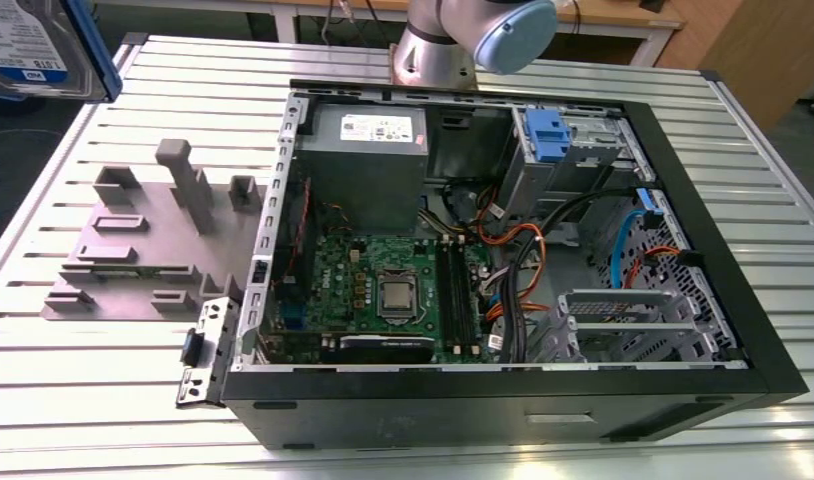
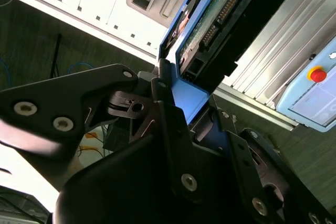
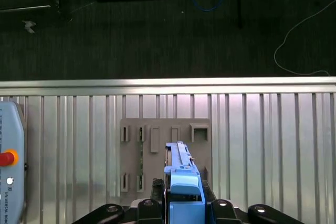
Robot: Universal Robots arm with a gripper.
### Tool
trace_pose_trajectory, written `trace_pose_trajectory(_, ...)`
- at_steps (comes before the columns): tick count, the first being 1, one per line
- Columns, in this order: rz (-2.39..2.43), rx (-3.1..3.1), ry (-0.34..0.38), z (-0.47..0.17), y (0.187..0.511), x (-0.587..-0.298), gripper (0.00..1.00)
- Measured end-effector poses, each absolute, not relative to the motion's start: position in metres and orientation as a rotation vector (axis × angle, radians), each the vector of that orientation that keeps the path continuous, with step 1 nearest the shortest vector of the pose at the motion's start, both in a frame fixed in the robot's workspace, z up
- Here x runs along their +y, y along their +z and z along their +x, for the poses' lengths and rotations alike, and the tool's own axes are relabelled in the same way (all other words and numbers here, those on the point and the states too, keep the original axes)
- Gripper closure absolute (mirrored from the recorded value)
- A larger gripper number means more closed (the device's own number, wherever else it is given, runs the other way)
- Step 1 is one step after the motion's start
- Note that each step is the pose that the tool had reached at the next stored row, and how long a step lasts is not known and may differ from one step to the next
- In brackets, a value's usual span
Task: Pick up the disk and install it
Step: 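Pick up the disk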
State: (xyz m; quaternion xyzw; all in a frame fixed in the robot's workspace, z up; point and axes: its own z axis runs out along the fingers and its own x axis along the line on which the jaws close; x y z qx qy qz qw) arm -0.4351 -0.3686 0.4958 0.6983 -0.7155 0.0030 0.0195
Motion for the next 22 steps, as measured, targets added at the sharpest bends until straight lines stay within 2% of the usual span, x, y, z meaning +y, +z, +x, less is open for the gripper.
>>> trace_pose_trajectory(22,2.167,-2.22,0.01,-0.4303,0.4957,-0.3694,0.64)
